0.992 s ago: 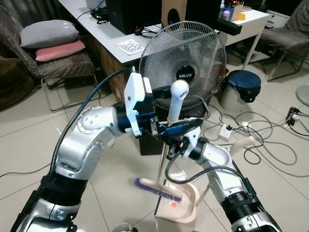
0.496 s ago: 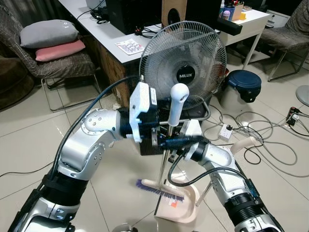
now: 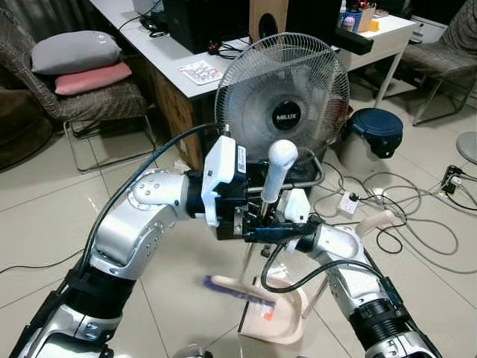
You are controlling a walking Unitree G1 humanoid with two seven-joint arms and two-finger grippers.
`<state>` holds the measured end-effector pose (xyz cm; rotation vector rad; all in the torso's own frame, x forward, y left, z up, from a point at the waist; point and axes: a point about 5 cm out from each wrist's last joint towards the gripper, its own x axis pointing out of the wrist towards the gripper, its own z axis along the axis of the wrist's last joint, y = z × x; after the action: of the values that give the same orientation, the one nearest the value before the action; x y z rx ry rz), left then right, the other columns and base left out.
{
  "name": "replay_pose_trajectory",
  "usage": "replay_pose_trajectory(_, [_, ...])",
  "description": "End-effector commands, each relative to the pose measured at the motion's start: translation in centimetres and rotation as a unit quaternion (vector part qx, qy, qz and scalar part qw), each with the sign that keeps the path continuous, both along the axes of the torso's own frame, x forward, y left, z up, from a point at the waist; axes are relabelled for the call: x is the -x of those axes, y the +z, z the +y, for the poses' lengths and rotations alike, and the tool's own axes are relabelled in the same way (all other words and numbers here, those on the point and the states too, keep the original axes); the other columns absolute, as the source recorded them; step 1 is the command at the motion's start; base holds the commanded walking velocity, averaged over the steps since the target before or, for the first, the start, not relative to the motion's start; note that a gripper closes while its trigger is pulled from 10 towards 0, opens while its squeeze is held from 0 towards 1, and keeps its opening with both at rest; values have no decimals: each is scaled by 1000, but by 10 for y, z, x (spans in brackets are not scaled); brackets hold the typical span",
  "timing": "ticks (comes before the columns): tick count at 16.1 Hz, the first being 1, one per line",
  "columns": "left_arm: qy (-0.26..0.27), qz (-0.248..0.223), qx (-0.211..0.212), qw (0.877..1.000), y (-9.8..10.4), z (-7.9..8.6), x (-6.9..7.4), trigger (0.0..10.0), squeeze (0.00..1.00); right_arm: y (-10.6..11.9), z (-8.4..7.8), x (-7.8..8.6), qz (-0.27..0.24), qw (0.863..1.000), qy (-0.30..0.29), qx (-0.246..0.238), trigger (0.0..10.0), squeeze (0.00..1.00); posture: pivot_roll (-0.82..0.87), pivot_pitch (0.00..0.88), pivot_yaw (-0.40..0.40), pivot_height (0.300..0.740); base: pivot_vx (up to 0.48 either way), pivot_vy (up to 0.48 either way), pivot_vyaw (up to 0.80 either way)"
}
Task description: Sweep floor
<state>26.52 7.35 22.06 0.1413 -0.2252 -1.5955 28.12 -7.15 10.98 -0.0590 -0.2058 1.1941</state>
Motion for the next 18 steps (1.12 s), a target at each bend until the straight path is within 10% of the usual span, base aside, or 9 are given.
replay_pose_trajectory(1, [-37, -30, -3, 999, 7, -7, 8, 10000, 0, 5, 0, 0, -8, 1000, 5, -1, 0, 0, -33, 2, 30, 740, 0, 0, 0])
replay_pose_trajectory(3, [-31, -22, 2, 999, 7, -8, 4, 8235, 0, 4, 1, 0, -9, 1000, 8, 0, 0, 0, -33, 3, 31, 740, 0, 0, 0])
replay_pose_trajectory(4, [-31, -14, 7, 999, 7, -8, 3, 2824, 0, 4, 2, 1, -9, 1000, 10, 0, 0, 0, -33, 4, 30, 740, 0, 0, 0])
replay_pose_trajectory(6, [-32, -11, 7, 999, 7, -9, 1, 0, 0, 4, 3, 2, -9, 1000, 14, 0, 0, 0, -33, 3, 31, 740, 0, 0, 0])
replay_pose_trajectory(18, [-31, -5, 5, 1000, 5, -9, -1, 0, 0, 3, 4, 3, -8, 1000, 14, 1, 0, 0, -31, 8, 33, 740, 0, 0, 0])
